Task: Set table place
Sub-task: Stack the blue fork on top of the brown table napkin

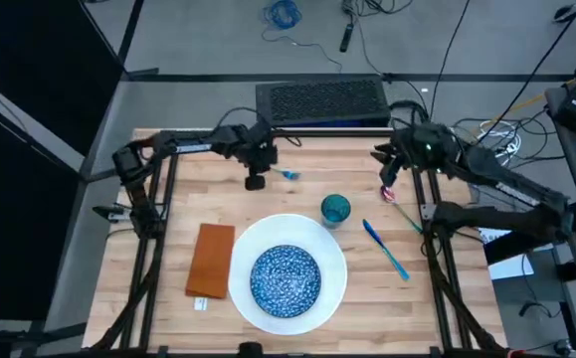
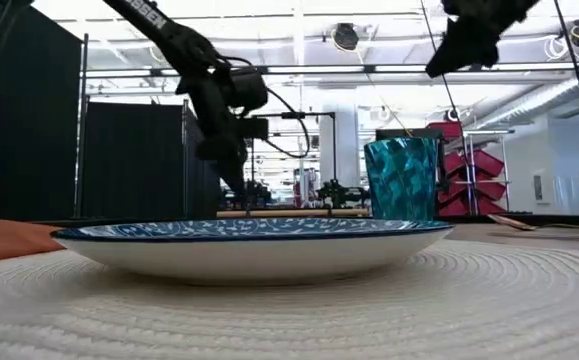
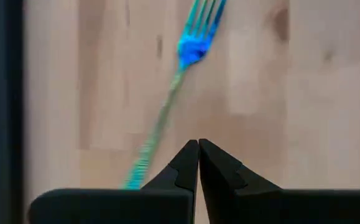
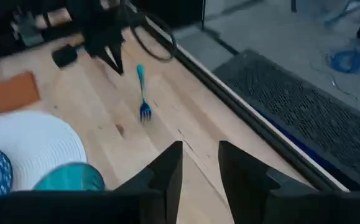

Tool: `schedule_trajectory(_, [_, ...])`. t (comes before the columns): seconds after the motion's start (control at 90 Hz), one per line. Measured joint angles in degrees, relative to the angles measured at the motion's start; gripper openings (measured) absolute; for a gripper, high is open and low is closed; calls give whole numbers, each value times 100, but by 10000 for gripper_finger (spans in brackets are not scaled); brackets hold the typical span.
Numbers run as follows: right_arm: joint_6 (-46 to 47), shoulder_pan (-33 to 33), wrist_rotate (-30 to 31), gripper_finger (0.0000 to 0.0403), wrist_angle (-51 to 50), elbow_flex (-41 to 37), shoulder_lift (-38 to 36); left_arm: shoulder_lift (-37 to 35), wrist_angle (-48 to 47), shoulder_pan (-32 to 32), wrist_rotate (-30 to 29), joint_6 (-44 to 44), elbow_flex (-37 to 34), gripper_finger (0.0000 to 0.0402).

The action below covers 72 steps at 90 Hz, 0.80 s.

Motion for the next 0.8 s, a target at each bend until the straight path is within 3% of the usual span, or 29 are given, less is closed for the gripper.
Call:
schedule_trajectory(0.144, [-14, -2, 3, 91, 470, -424, -353, -22, 492, -350, -455, 55, 91, 0])
schedule_trajectory(0.244, [-55, -4, 2, 91, 501, -379, -443, -21, 658, -521, -525, -630, 271, 0])
schedule_trajectory(0.367, [-50, 0, -33, 91, 626, -374, -527, -32, 898, -657, -137, -1325, 373, 0])
schedule_trajectory(0.511, [-59, 0, -139, 91, 633, -374, -557, -3, 1488, -770, 98, -1463, 370, 3])
schedule_trajectory(0.667, [-43, 0, -149, 91, 621, -374, -554, 3, 1685, -778, 825, -1876, 370, 37])
schedule_trajectory(0.8, [-27, 0, -165, 91, 607, -374, -554, 3, 1606, -782, 569, -2176, 369, 85])
